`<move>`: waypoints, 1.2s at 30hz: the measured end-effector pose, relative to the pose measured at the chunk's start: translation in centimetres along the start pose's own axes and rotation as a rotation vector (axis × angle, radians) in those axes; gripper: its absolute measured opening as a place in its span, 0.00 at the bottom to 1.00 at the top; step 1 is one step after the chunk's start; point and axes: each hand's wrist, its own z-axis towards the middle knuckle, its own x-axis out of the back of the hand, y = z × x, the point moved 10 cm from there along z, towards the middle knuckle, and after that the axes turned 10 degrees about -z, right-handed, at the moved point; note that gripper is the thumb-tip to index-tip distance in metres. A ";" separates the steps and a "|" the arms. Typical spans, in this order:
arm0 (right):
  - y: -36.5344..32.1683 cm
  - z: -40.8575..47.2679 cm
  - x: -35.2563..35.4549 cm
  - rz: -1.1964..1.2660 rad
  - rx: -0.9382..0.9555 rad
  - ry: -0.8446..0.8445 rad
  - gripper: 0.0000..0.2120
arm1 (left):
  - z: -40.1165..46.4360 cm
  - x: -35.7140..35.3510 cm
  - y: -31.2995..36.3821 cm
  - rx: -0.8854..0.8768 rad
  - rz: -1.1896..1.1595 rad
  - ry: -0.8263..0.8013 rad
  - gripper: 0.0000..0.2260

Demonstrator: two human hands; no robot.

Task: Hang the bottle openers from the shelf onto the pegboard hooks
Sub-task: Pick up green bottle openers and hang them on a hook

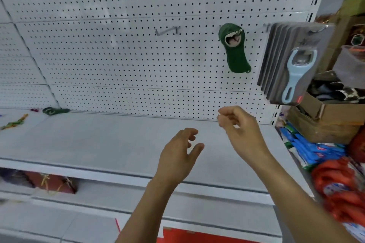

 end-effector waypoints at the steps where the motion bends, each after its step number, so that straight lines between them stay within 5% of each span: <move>1: 0.4 -1.0 -0.9 -0.064 0.023 -0.017 0.07 | -0.7 0.1 -0.3 0.000 0.018 0.010 0.16; 6: 2.7 -6.1 -7.0 -0.332 0.089 -0.152 0.10 | -4.7 1.2 -4.1 0.056 0.099 0.025 0.18; 17: 1.7 -13.0 -25.3 -0.453 0.120 -0.501 0.14 | -13.4 10.1 -18.6 0.316 0.219 0.003 0.18; 28: -7.9 -13.9 -42.7 -0.474 0.117 -0.553 0.13 | -15.5 26.9 -30.5 0.410 0.404 -0.025 0.17; 30: -13.4 -12.6 -54.0 -0.459 0.142 -0.556 0.13 | -15.0 36.7 -38.0 0.446 0.393 -0.006 0.16; 36: -14.1 -11.1 -57.4 -0.398 0.096 -0.595 0.12 | -13.5 39.9 -40.3 0.430 0.336 0.040 0.15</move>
